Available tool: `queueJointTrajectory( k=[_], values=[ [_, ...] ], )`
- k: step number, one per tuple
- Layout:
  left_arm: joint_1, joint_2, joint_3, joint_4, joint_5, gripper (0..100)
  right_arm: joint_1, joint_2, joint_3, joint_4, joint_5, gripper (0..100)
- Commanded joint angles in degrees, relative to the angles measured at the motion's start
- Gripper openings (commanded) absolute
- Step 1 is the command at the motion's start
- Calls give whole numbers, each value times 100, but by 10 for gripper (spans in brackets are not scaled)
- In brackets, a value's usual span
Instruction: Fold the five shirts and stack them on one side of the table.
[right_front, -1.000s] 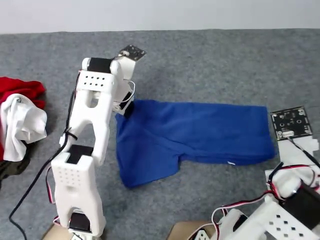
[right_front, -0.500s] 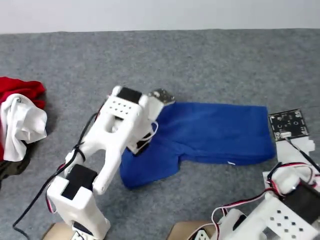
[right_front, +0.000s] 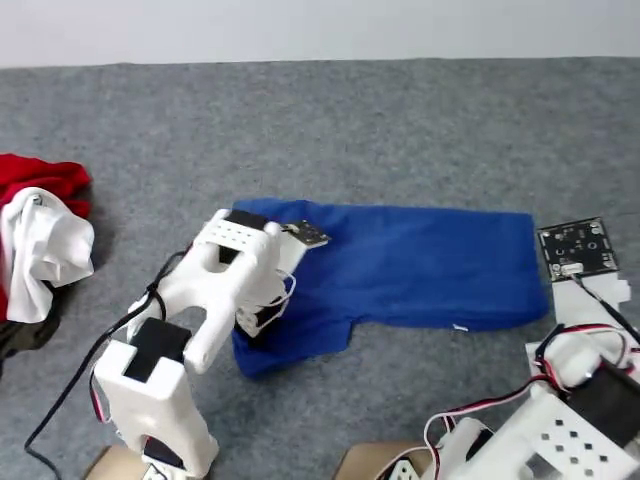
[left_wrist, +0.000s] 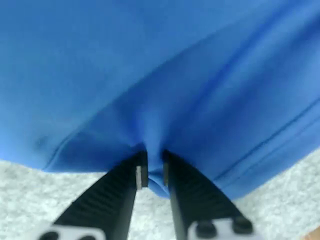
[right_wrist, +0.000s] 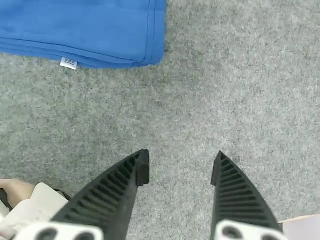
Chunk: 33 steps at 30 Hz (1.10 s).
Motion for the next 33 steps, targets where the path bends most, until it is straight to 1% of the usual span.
queueJointTrajectory(
  k=[1, 6, 8, 12, 17, 20, 21, 24, 29, 31, 33],
  values=[
    [-158, -9, -4, 290, -185, 58, 66, 4, -35, -92, -26, 212],
    [-141, -9, -4, 360, -158, 58, 57, 4, -35, -92, -44, 212],
    [-141, -97, 4, 387, -149, 58, -57, 4, -35, -92, -53, 212],
    [-141, -738, 4, 563, -141, 58, -356, 4, -35, -92, -70, 212],
    [-167, -1978, 4, 686, -132, 59, -787, 13, -35, -233, -747, 212],
    [-185, -2655, 4, 651, -88, 58, -1218, 57, 0, -418, -1029, 212],
    [-185, -2822, -4, 615, 26, 58, -1376, 145, 70, -505, -1125, 212],
    [-176, -3200, 4, 246, 352, 58, -1771, 558, 246, -760, -1512, 212],
    [-185, -3253, 4, -413, 677, 58, -2220, 1411, 237, -1191, -2145, 211],
    [-185, -3244, 4, -703, 905, 58, -2369, 1692, 237, -1376, -2295, 188],
    [-193, -3235, 13, -1073, 1037, 58, -2519, 1974, 237, -1648, -2382, 144]
  ],
)
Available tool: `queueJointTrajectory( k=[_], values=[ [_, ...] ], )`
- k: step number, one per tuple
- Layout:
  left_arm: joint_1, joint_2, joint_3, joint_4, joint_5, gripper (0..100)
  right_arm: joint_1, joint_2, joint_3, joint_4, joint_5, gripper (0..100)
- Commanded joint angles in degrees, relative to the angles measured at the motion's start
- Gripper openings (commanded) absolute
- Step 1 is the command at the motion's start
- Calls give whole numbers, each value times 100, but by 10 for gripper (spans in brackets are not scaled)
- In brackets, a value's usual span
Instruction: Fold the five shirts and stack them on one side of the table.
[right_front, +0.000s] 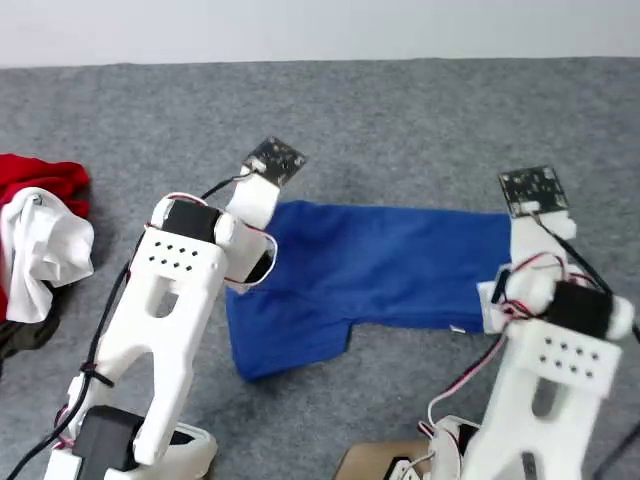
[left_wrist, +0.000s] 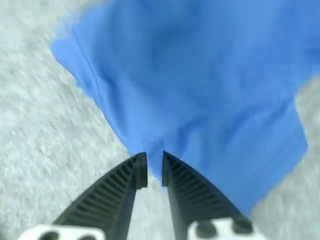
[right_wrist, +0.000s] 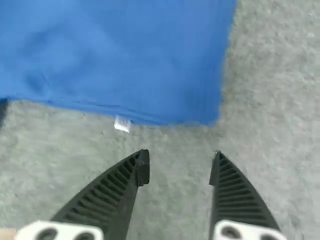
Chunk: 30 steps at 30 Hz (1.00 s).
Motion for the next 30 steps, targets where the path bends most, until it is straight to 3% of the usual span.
queueJointTrajectory(
  k=[1, 6, 14, 23, 30],
  values=[
    [-44, -202, 4, -686, 264, 58, -286, 470, -53, -541, -220, 119],
    [-44, 510, -75, -1591, 369, 58, -629, 1376, -62, -1719, -325, 52],
    [-193, 2198, -1516, -1556, 378, 58, -769, 2738, -642, -2782, -325, 46],
    [-703, 3982, -2747, -1530, 360, 58, -470, 4251, -1327, -3029, -308, 46],
    [-765, 4360, -2879, -1521, 352, 58, -40, 4980, -1846, -3002, -299, 46]
  ],
)
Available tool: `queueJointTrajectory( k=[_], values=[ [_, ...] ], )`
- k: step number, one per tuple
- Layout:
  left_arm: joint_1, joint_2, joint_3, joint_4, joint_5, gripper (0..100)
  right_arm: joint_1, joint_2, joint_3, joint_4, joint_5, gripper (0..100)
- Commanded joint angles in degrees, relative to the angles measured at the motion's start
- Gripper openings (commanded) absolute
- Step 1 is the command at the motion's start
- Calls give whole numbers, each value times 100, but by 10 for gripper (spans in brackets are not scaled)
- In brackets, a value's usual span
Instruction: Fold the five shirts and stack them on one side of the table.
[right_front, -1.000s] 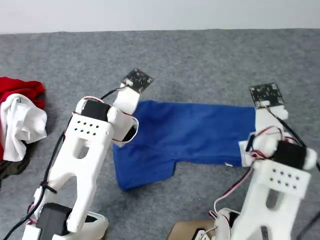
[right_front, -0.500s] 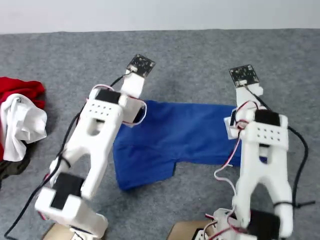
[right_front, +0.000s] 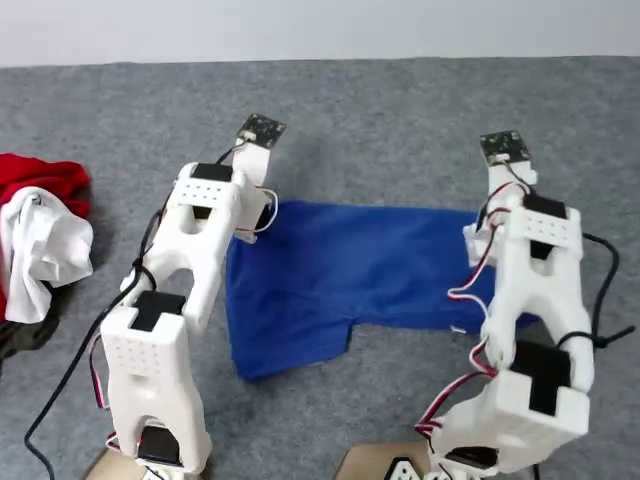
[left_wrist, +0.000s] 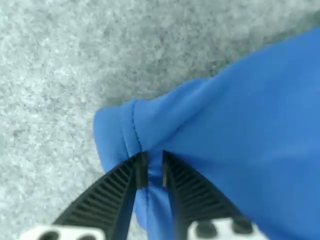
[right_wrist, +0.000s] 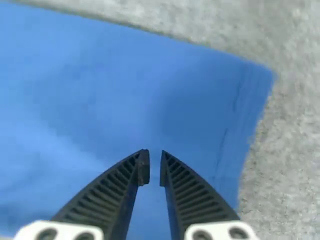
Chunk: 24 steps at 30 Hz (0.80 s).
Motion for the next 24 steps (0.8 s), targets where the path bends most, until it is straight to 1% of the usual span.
queueJointTrajectory(
  k=[1, 4, 8, 12, 18, 21, 24],
  values=[
    [-62, -35, -224, -53, 18, 58, 154, 101, -440, -66, -35, 46],
    [-62, -35, -224, -26, 18, 51, 154, 180, -527, -40, -26, 46],
    [-53, -70, -444, 387, 18, 14, 154, 145, -536, -13, -26, 46],
    [-53, -70, -1235, 1196, 18, 12, 110, -215, -563, 338, -35, 46],
    [0, -70, -2835, 2453, 35, 12, -92, -1042, -554, 857, -35, 46],
    [-9, -70, -3495, 2892, 44, 12, -215, -1437, -554, 1138, -35, 46],
    [-18, -35, -3811, 3165, 44, 12, -374, -1736, -545, 1437, -35, 46]
  ],
)
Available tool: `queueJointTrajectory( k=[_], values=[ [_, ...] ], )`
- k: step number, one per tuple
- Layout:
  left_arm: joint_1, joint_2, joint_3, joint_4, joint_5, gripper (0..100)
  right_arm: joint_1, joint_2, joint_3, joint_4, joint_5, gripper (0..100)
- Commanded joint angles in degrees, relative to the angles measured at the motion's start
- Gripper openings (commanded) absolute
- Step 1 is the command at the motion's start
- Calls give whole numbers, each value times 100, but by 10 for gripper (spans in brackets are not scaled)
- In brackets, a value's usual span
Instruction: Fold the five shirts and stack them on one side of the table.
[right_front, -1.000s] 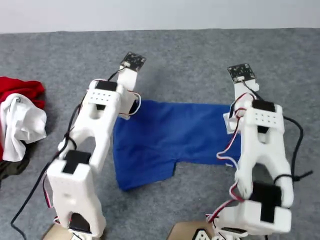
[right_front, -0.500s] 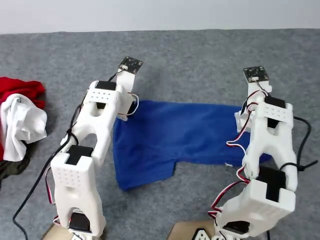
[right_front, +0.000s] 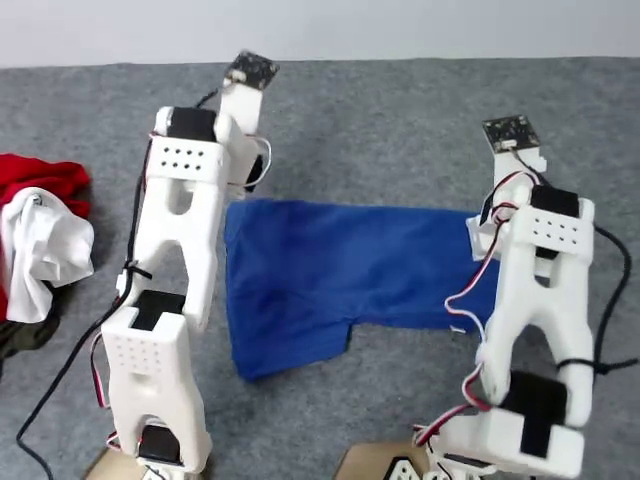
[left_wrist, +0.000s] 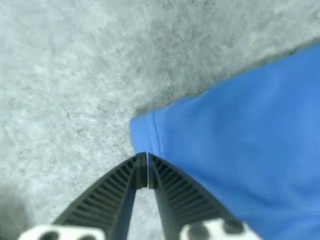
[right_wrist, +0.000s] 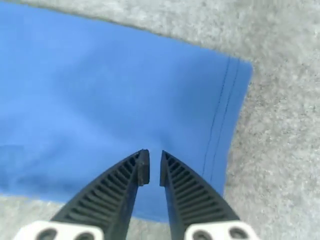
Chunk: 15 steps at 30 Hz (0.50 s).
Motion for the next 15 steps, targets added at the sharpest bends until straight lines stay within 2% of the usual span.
queueJointTrajectory(
  k=[1, 3, 7, 11, 15],
  values=[
    [-44, -44, -514, 343, 44, 12, -242, -611, -325, 382, -35, 46],
    [-211, -44, -479, 369, 70, 11, -426, -760, -325, 699, -35, 46],
    [-862, -35, -338, 457, 659, 6, -989, -1059, -316, 1516, 44, 46],
    [-1433, -79, 4, 475, 774, 6, -1631, -1218, -308, 2273, 756, 46],
    [-2040, -53, 163, 440, 800, 6, -2448, -1332, -308, 2607, 967, 11]
  ],
)
